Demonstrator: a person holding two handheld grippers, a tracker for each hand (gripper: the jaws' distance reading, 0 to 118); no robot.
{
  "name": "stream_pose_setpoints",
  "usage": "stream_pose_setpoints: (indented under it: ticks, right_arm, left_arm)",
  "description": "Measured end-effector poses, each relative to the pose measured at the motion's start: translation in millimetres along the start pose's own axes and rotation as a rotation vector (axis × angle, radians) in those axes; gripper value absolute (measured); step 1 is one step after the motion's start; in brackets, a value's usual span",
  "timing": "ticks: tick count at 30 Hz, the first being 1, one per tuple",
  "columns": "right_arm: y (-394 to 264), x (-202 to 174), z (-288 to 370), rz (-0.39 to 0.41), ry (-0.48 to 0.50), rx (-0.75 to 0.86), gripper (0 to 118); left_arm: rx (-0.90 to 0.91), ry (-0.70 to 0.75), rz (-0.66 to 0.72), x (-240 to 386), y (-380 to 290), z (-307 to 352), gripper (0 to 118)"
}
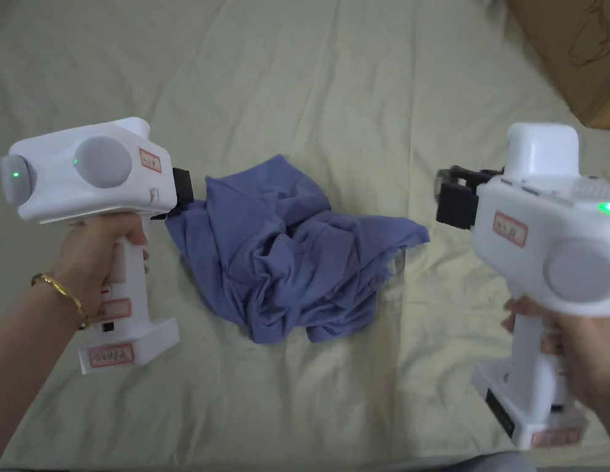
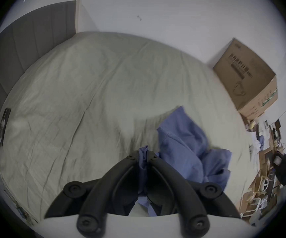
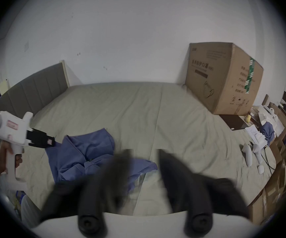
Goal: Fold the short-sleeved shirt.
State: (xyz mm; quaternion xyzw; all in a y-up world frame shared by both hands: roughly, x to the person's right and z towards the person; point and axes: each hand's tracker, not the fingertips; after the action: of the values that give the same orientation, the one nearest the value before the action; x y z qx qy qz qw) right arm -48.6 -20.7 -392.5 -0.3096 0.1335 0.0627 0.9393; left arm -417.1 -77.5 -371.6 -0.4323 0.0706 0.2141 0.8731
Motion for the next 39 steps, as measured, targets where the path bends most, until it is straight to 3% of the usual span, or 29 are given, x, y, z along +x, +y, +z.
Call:
stream_pose_setpoints:
  ticks: [1, 2, 7, 13, 18, 20, 21, 22, 26, 32, 39]
  right_arm:
    - [6.7, 2.0, -10.4, -0.012, 0.011, -0.055, 117]
    - [11.8, 3.0, -22.3, -0.027, 0.018, -0.113, 113]
    - [17.0, 10.4, -76.2, -0.118, -0.009, -0.307, 117]
    - [6.2, -0.1, -167.5, -0.227, -0.057, -0.577, 114]
    - [-14.0, -8.6, -200.7, -0.232, -0.09, -0.604, 78]
    - [-19.1, -7.9, -206.8, -0.26, -0.068, -0.628, 44]
    - [-19.1, -6.5, -204.5, -0.282, -0.046, -0.624, 22]
    - [-17.3, -4.1, -200.7, -0.312, -0.006, -0.602, 13]
    - [-2.0, 9.1, -171.3, -0.281, 0.034, -0.582, 10]
    - [47.3, 52.3, -77.9, -0.277, 0.09, -0.385, 10]
    - [109.2, 99.3, 60.0, -0.306, 0.106, -0.117, 10]
  left_arm:
    - [0.004, -0.013, 0.007, -1.8, -2.8, 6.5, 6]
    - [0.005, -0.017, 0.009, -3.4, -5.2, 10.3, 6]
    - [0.015, -0.011, -0.03, -6.2, -15.6, 14.0, 6]
    - [-0.008, -0.01, -0.011, -19.6, -20.9, 1.2, 6]
    - [-0.025, -0.028, 0.04, -33.3, -23.3, -9.0, 6]
    - [-0.038, -0.024, 0.048, -39.8, -23.5, -15.2, 6]
    - [-0.044, -0.02, 0.052, -42.4, -23.9, -18.1, 6]
    - [-0.05, -0.015, 0.056, -44.8, -24.7, -20.8, 6]
    - [-0.043, -0.018, 0.134, -54.6, -28.2, -21.4, 6]
    - [0.049, -0.029, 0.144, -53.1, -21.1, 19.3, 6]
    - [0.31, -0.06, 0.126, -50.4, 27.3, 135.6, 6]
